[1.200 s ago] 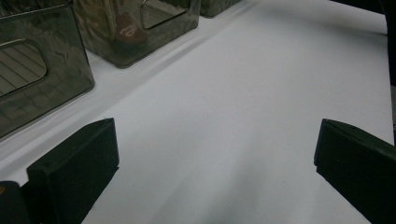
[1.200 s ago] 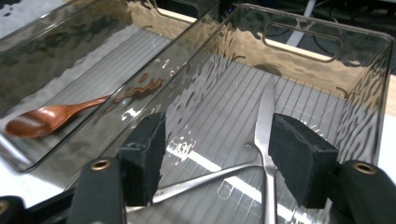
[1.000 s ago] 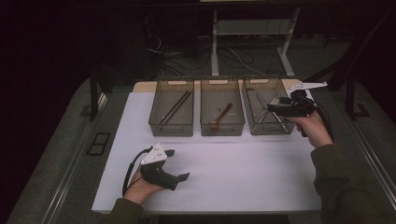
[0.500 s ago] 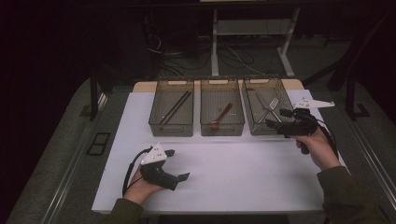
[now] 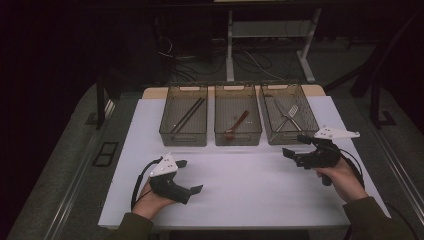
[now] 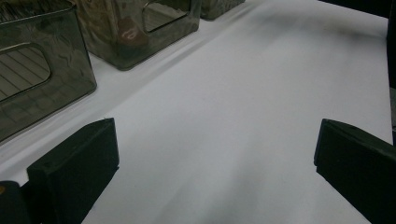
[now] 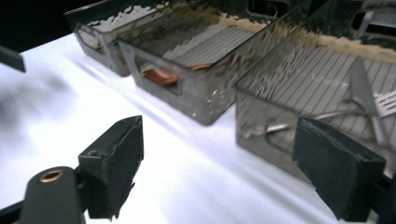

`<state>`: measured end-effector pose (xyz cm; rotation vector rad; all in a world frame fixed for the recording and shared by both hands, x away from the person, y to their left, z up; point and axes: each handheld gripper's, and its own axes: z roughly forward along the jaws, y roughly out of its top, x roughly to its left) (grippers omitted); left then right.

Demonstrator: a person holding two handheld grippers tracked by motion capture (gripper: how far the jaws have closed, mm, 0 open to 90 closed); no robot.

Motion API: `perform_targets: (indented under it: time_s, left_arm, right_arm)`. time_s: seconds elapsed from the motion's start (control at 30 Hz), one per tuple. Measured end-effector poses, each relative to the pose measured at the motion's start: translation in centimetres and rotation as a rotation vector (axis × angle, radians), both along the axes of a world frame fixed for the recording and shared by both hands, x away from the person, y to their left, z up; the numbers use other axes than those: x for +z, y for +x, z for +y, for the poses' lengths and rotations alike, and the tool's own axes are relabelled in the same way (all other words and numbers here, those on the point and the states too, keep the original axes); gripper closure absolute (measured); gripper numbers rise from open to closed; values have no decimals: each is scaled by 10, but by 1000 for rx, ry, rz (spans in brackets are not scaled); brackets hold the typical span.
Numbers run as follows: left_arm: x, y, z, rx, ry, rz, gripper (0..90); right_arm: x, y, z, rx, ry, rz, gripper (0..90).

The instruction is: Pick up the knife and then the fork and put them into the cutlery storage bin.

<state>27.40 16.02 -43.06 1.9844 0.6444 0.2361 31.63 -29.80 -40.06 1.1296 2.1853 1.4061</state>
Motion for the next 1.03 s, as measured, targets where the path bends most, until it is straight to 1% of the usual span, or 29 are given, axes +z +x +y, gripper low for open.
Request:
perform_targets:
  time_s: [0.07, 0.13, 0.27, 0.3, 0.37, 0.43, 0.6, 0.63, 0.73, 0.8, 0.97, 1.03]
  left_arm:
    - [0, 0, 0, -1, 0, -3, 0]
    - [0, 0, 0, -2, -2, -2, 0]
    - [0, -1, -1, -2, -6, -3, 0]
    - [1, -1, -1, -3, -4, -5, 0]
    - [1, -1, 0, -4, -4, -6, 0]
    - [1, -1, 0, -3, -4, -6, 0]
    - [1, -2, -1, -5, -7, -6, 0]
    - [1, -2, -1, -6, -5, -6, 0]
    - [2, -2, 0, -6, -1, -7, 0]
    - [2, -2, 0, -6, -2, -7, 0]
    - [2, -2, 0, -6, -4, -8, 0]
    - [2, -2, 0, -8, -3, -8, 0]
  right_arm:
    - [-4, -6, 0, 6, 3, 4, 160]
    - [-9, -12, 1, 22, -9, 6, 160]
    - [-18, -22, 2, 50, -11, 14, 155]
    - [-19, -24, 2, 53, -6, 15, 136]
    - [-22, -29, 2, 65, -2, 17, 134]
    - [-26, -34, 3, 63, 5, 17, 134]
    - [-35, -43, 4, 87, -8, 34, 135]
    - [-36, -44, 3, 91, -10, 30, 135]
    - [-40, -49, 1, 92, -12, 26, 135]
    - [-42, -52, -2, 91, -14, 13, 135]
    - [-44, -53, -9, 70, -5, 24, 135]
    - [-44, -53, -9, 69, -8, 21, 135]
